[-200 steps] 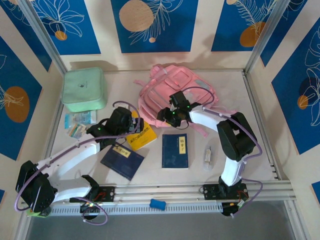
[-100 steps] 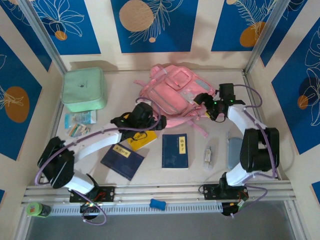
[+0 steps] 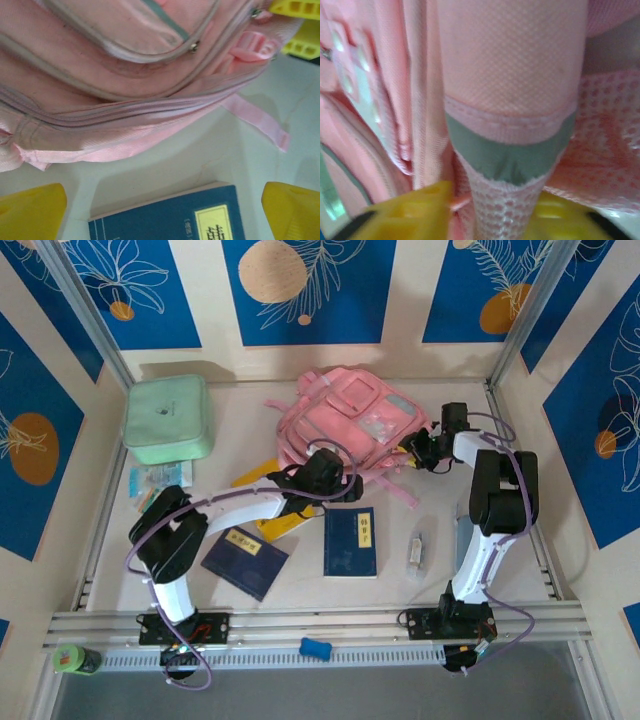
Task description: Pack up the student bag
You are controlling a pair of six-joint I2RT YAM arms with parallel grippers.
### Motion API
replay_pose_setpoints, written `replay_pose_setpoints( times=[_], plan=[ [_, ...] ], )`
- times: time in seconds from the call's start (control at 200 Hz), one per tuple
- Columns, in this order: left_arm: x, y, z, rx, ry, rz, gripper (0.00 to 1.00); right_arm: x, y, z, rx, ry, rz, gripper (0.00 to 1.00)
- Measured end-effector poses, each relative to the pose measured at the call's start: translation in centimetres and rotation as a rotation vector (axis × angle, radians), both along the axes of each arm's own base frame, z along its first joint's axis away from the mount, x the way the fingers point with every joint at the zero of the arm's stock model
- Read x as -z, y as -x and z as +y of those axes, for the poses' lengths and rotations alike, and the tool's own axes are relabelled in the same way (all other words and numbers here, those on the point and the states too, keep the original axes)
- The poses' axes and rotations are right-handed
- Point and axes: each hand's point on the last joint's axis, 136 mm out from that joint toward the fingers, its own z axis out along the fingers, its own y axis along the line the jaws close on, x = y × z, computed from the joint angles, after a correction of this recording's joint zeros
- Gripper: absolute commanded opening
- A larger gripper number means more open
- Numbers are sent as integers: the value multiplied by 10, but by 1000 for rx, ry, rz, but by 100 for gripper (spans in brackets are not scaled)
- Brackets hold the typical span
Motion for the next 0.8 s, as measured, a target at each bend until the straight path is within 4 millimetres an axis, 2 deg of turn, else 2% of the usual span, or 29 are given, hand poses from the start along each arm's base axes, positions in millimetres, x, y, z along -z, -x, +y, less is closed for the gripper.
replay_pose_setpoints(
  times=[0.065,0.175,0.255,0.465,0.64,0.72,0.8],
  plan=[
    [10,-5,3,-23,-19,1,99,-6,-2,1,-4,-9,-22,0],
    [25,-17,5,-51,-41,-6,99,-16,0,0,4,-17,-42,0],
    [27,-32,4,-62,-37,-26,99,-28,3,0,4,-20,-72,0],
    [10,-71,16,-90,-24,-99,99,-62,15,7,-1,-42,-154,0],
    [-2,-104,46,-107,-51,-143,99,-66,34,33,-10,-71,-155,0],
    [-6,-108,56,-103,-70,-154,100,-63,37,42,3,-87,-137,0],
    [-14,-100,66,-95,-89,-154,99,-59,44,45,29,-96,-115,0]
  ],
)
